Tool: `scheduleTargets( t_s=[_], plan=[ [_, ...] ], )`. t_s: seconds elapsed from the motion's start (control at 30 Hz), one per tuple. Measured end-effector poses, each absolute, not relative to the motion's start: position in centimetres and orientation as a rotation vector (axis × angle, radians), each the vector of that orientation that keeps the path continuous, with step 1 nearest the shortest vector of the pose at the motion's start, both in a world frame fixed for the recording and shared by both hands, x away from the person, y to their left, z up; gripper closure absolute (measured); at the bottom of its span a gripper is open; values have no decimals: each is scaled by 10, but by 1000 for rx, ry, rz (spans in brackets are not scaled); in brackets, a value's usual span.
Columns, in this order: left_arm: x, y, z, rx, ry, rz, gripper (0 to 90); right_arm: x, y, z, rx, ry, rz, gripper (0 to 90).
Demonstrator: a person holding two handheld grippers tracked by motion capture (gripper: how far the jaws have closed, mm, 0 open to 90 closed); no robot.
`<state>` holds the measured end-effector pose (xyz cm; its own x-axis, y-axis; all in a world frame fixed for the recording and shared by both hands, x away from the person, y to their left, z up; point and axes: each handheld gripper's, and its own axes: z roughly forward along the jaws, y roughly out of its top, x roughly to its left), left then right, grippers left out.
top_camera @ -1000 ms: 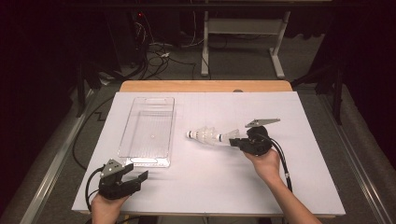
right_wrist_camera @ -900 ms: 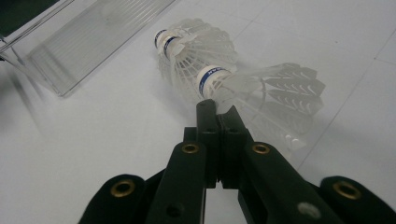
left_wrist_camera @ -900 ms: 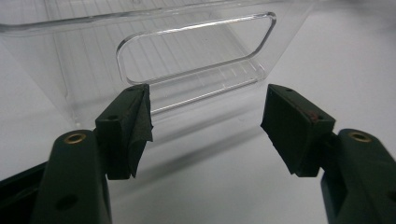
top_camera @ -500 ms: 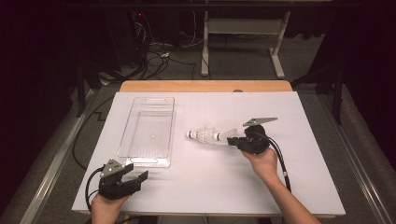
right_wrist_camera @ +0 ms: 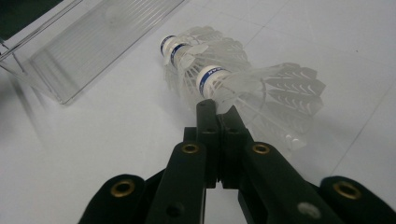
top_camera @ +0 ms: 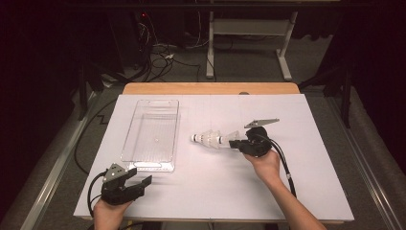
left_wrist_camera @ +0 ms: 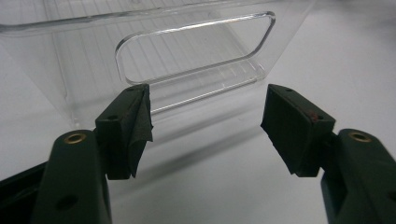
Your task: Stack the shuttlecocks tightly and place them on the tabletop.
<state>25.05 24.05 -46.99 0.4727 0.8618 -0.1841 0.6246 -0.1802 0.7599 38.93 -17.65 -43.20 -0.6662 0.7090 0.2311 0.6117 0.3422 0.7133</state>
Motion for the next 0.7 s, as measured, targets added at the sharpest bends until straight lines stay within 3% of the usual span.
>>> scheduleTargets(
  t_s=[0.7],
  plan=[
    [250, 240, -470, 1903, 1236, 364, 337, 397, -159, -436, 1214, 2499, 1235, 899]
  ],
)
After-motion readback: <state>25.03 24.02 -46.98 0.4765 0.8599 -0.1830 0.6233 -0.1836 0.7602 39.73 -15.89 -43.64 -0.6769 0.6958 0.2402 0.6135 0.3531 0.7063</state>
